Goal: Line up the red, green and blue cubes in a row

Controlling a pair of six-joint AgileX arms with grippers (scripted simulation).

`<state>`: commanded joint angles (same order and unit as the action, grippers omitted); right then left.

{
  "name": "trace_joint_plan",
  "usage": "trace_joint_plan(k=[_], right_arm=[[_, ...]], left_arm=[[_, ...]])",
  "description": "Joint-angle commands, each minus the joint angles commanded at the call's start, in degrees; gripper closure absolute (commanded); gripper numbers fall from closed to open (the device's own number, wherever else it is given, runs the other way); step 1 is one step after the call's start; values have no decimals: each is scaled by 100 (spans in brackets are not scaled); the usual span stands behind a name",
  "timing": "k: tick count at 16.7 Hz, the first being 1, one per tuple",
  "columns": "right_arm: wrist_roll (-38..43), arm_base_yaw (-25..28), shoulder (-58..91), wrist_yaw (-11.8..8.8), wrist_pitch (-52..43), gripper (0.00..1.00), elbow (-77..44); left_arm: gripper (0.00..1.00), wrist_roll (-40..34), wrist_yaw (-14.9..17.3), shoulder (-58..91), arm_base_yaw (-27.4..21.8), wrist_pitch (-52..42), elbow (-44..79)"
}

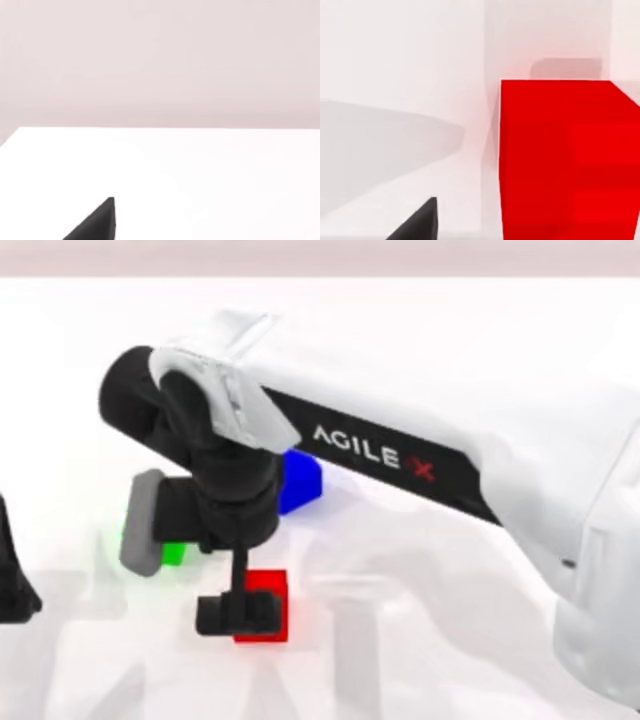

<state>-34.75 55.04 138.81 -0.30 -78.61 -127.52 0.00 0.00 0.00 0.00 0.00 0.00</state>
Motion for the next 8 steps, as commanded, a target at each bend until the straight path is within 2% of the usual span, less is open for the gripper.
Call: trace_joint_plan(k=[3,8], right_arm=[[-3,6,-43,1,-347,0,-344],[8,-45,-85,-4,-294,0,-295]], left_arm=[[0,0,0,0,0,0,0],[0,-5,2,42,-11,-31,41]])
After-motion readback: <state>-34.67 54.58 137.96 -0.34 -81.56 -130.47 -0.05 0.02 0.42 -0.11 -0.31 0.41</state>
